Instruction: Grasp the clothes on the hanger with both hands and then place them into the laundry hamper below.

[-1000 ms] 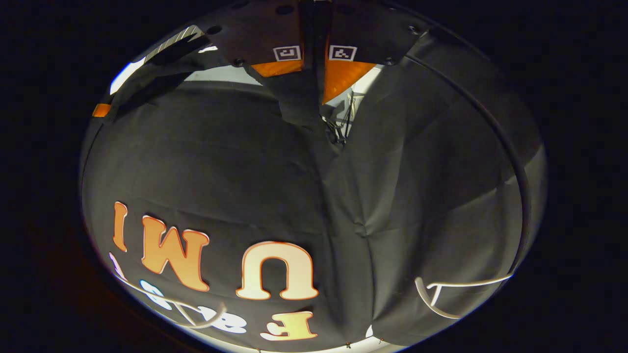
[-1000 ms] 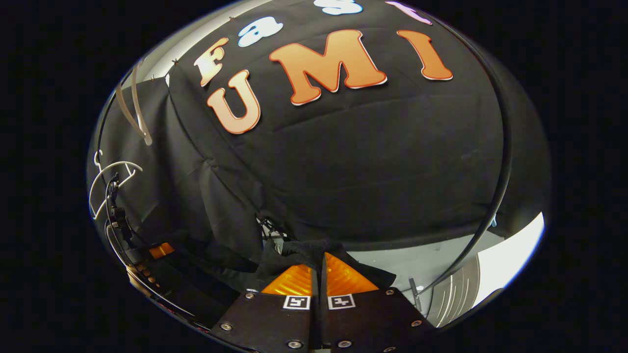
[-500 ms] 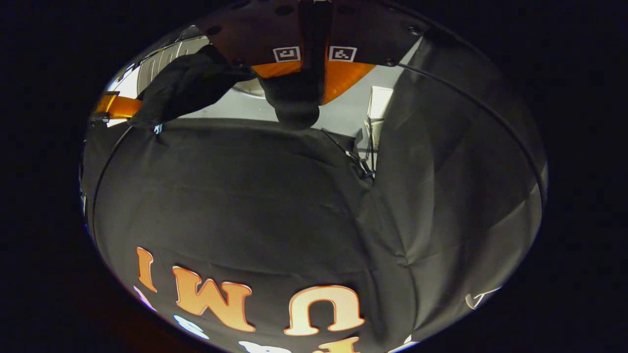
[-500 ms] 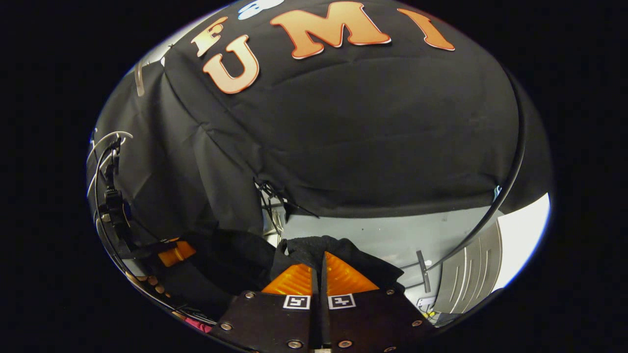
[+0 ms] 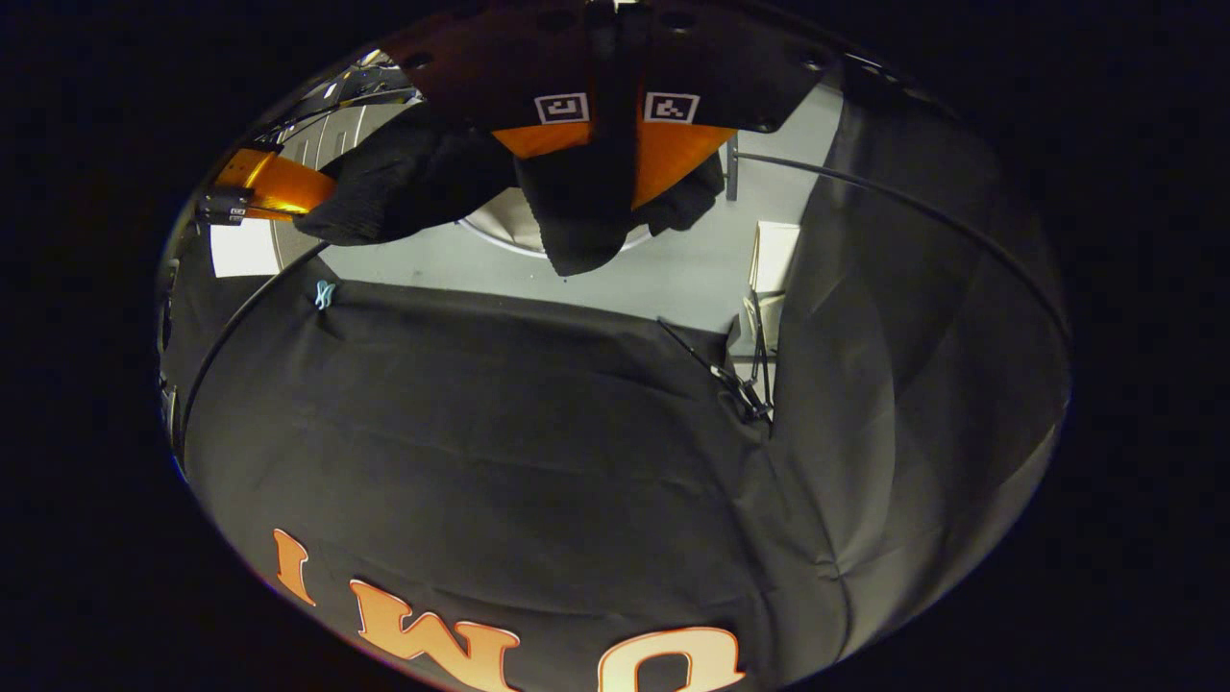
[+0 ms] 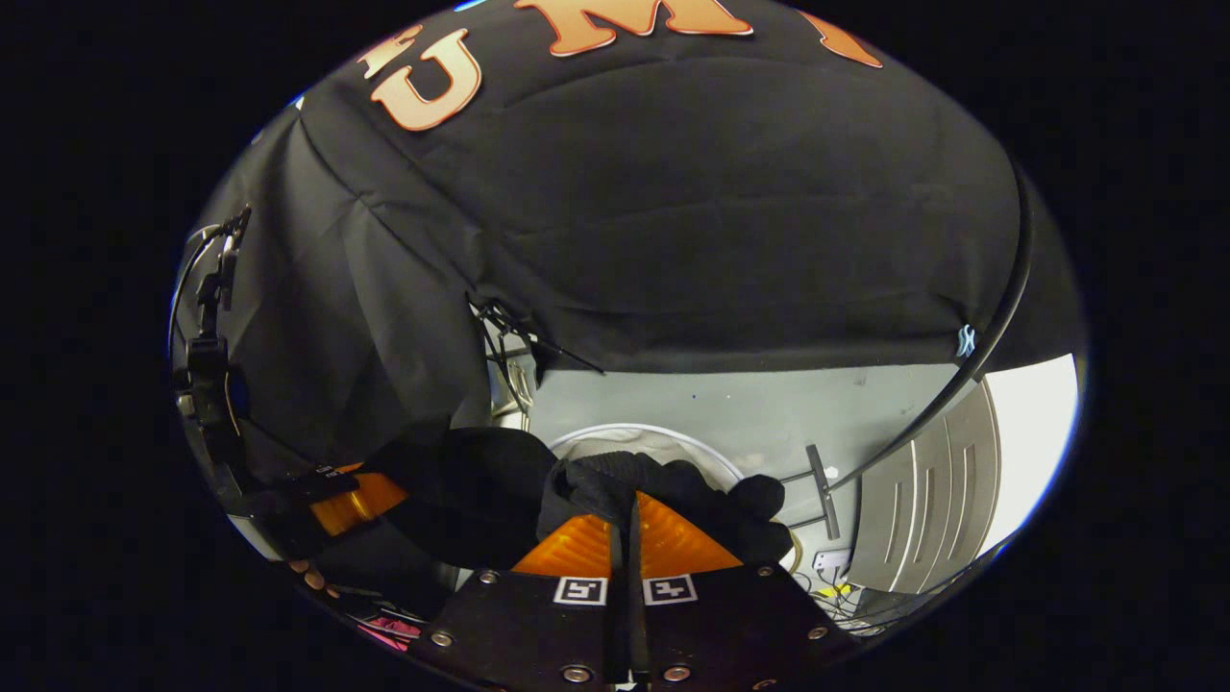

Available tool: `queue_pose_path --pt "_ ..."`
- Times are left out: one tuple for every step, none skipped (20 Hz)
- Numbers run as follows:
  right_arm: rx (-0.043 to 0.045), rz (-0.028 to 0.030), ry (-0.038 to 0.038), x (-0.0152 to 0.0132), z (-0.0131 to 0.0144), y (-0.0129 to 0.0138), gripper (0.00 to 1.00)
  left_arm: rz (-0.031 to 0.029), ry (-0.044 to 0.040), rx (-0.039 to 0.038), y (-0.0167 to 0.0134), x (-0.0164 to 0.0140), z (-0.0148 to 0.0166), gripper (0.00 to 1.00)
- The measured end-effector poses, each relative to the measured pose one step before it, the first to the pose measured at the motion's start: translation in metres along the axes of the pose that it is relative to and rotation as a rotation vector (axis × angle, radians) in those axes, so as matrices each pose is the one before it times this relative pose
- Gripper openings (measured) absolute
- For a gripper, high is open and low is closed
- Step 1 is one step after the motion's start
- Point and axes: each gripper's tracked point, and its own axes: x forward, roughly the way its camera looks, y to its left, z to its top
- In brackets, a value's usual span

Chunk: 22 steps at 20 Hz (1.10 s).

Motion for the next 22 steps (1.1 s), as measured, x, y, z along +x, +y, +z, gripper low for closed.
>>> queue_pose_path --pt "-0.0074 -0.00609 0.01769 0.00511 -0.00294 -0.00016 0.0 -0.00537 0.02411 0.00182 -0.00339 0.00464 -0.00501 0.07" --pt "-0.00827 -0.00713 0.02044 0.00624 -0.00669 -0.00209 0.0 -0.00056 0.02249 0.00416 -0.00119 0.0022 -0.00621 0.07" --pt "-0.0047 -0.00865 0.01917 0.00384 -0.00431 -0.00239 0.0 0.00298 0.02228 0.00683 -0.00147 0.00282 -0.00237 0.07" --pt "-0.00347 -0.00938 0.01858 0.00341 -0.00365 -0.00236 0.01 0.00486 0.02038 0.00886 -0.00306 0.00273 -0.00384 0.07" --pt "-0.00269 -0.00843 0.00802 0.0031 -0.00253 -0.00236 0.02 0.0029 0.01595 0.00651 -0.00132 0.00068 -0.00131 0.07" --pt "-0.00131 -0.01144 0.00829 0.00317 -0.00252 -0.00325 0.04 0.00048 0.01204 0.0045 -0.00071 0.00041 -0.00219 0.07" --pt "-0.00044 -0.00627 0.0072 0.0011 -0.00179 -0.00296 0.05 -0.00135 0.0071 0.00351 -0.00246 -0.00095 -0.00106 0.08" --pt "0.00323 -0.00157 0.00315 -0.00205 -0.00149 -0.00379 0.07 -0.00276 0.00689 0.00153 -0.00072 0.00228 -0.00497 0.08" --pt "0.00313 -0.00468 0.00358 -0.0017 -0.00082 -0.00233 0.08 -0.00224 0.00642 -0.00048 -0.00042 0.00115 -0.00353 0.12" --pt "0.00356 -0.00399 -0.00138 -0.00151 -0.00294 -0.00333 0.1 -0.00134 0.01221 -0.00278 -0.00068 0.0006 -0.0053 0.12" --pt "-0.0005 -0.00505 -0.00347 -0.00112 0.00278 -0.00321 0.11 -0.01128 0.01678 -0.00911 -0.00377 -0.00071 -0.00545 0.16" --pt "-0.00837 -0.01162 0.00577 -0.00204 -0.00068 -0.00433 0.11 -0.01688 0.01252 -0.01335 -0.0071 -0.00252 -0.00496 0.17" --pt "-0.00726 -0.00251 0.00194 -0.00249 -0.00075 -0.00151 0.0 -0.00482 0.00678 -0.00953 -0.00318 -0.00074 -0.00249 0.18" --pt "-0.00204 0.00369 -0.00379 -0.00249 -0.00013 0.00112 0.16 -0.00338 0.00153 -0.00529 -0.00214 0.00142 -0.00118 0.26" --pt "-0.00177 0.00328 -0.00627 -0.00353 0.00396 0.00078 0.2 0.00472 -0.00298 -0.00166 -0.0001 -0.00087 0.00129 0.35" --pt "-0.00291 -0.001 -0.00608 -0.00259 0.00023 -0.0013 0.26 0.00422 -0.00385 -0.00292 0.00165 0.00024 0.00119 0.34" --pt "-0.00173 0.00523 -0.00507 -0.00249 0.00172 0.0012 0.29 -0.00557 -0.00235 -0.00558 -0.0011 -0.00093 0.00256 0.4" --pt "-0.00281 0.00113 -0.00428 -0.00207 0.00042 -0.00016 0.36 0.00288 -0.00205 -0.00661 0.00017 -0.00128 0.00301 0.45" --pt "-0.00231 0.00415 -0.00432 -0.00422 0.00025 -0.00003 0.39 0.00358 -0.00719 -0.00636 0.00009 -0.00491 0.00194 0.6" --pt "-0.00041 0.00398 0.0001 -0.00238 -0.00112 0.00075 0.46 0.00225 -0.00852 -0.00887 -0.00032 -0.00368 0.00322 0.61" --pt "0.00279 0.00404 -0.00415 -0.00347 0.0021 0.0006 0.5 0.00181 -0.00614 -0.00618 -0.00038 -0.00625 0.00116 0.74" --pt "-0.00283 -0.0039 -0.00365 -0.00458 -0.0009 -0.00182 0.62 0.00012 -0.00444 -0.00218 -0.00082 -0.00388 -0.0016 0.87"
